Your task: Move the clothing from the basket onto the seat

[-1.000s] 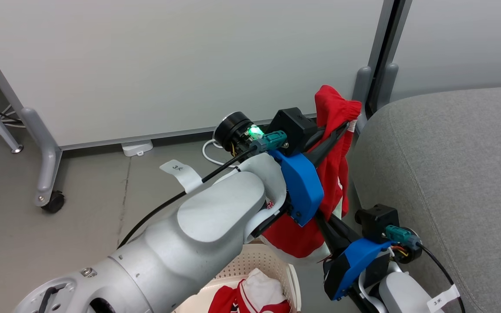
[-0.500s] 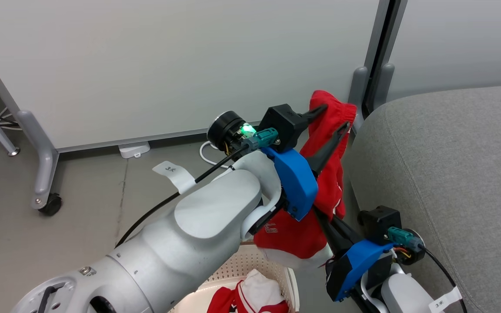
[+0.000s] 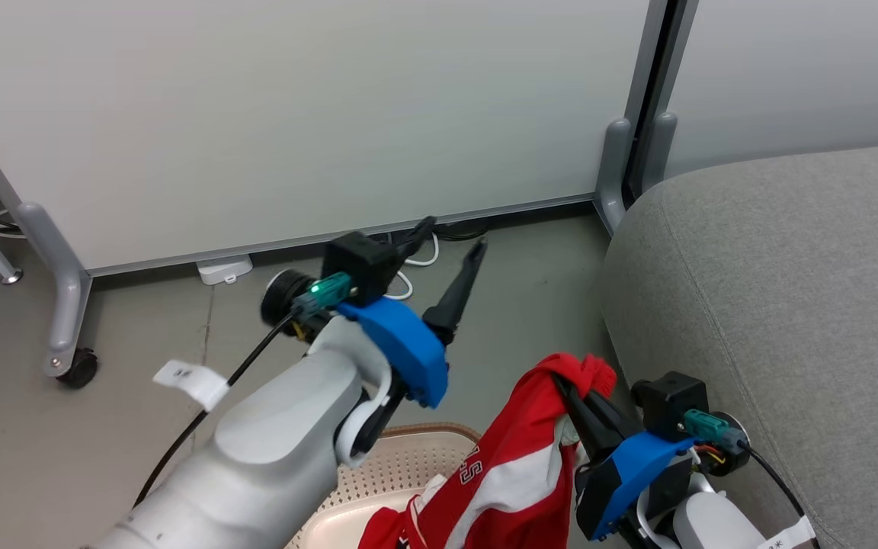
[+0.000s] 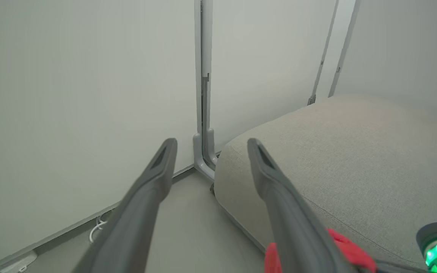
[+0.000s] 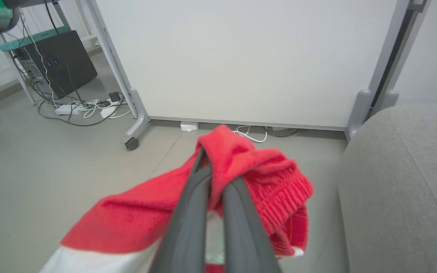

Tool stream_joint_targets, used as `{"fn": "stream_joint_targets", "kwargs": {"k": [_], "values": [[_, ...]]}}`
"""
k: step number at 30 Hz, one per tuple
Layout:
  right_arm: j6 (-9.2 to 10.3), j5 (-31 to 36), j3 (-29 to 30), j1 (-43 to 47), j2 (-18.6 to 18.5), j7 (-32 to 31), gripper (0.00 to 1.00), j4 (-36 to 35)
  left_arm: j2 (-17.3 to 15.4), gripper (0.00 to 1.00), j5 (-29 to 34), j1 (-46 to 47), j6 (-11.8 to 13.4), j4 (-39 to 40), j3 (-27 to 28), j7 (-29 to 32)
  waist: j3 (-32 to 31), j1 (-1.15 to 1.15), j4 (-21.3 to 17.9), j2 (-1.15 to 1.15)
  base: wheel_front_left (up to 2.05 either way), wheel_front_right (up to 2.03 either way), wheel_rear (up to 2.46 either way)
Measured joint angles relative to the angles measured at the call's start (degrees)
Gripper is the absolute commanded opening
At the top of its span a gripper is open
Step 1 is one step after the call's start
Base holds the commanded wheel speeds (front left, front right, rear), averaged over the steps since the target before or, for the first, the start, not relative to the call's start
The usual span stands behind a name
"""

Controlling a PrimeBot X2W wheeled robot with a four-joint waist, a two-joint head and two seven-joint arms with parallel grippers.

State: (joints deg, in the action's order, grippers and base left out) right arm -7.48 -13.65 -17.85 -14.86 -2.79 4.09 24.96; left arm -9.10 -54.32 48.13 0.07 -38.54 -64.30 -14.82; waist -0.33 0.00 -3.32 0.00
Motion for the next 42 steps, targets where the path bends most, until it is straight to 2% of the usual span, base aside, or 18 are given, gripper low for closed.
{"fn": "stream_joint_targets", "kwargs": {"k": [5,9,12,17,22,27,42], "values": [[0.00,-0.02,0.68,0.77,-0.01,-0.51,0.00,-1.63,-5.00,1.00,3.66,-8.50,3.92,7.21,9.49,-0.18,0.34,0.00,-0.79,0.00,0.00,0.00,0.00],[0.00,-0.09,0.98,1.46,-0.01,-1.00,0.00,-2.78,-8.18,1.00,9.31,-17.40,5.48,14.33,18.34,-0.19,0.70,0.00,-1.44,0.00,0.00,0.00,0.00],[0.00,0.51,1.45,1.65,-0.01,-1.23,0.00,-3.70,-9.54,1.00,13.49,-24.00,5.43,18.85,23.71,-0.19,1.02,0.00,-1.96,0.00,0.00,0.00,0.00],[0.00,0.82,1.66,2.36,-0.01,-1.67,0.00,-5.63,-10.90,1.00,18.61,-32.87,3.67,24.91,32.71,-0.20,1.76,0.00,-3.22,0.00,0.00,0.00,0.00],[0.00,0.82,1.64,2.61,-0.01,-1.86,0.00,-6.88,-10.73,1.00,22.30,-40.99,1.76,27.93,39.42,-0.20,2.73,0.00,-5.17,0.00,0.00,0.00,0.00],[0.00,0.71,1.60,2.75,-0.01,-1.75,0.00,-7.39,-8.39,1.00,24.68,-45.64,-0.21,29.45,44.69,-0.20,3.69,0.00,-7.71,0.00,0.00,0.00,0.00],[0.00,-0.59,0.83,2.22,-0.02,0.11,0.00,-6.77,-5.04,1.00,30.89,-47.21,-4.72,29.26,49.90,-0.20,5.82,0.00,-19.64,0.00,0.00,0.00,0.00]]}}
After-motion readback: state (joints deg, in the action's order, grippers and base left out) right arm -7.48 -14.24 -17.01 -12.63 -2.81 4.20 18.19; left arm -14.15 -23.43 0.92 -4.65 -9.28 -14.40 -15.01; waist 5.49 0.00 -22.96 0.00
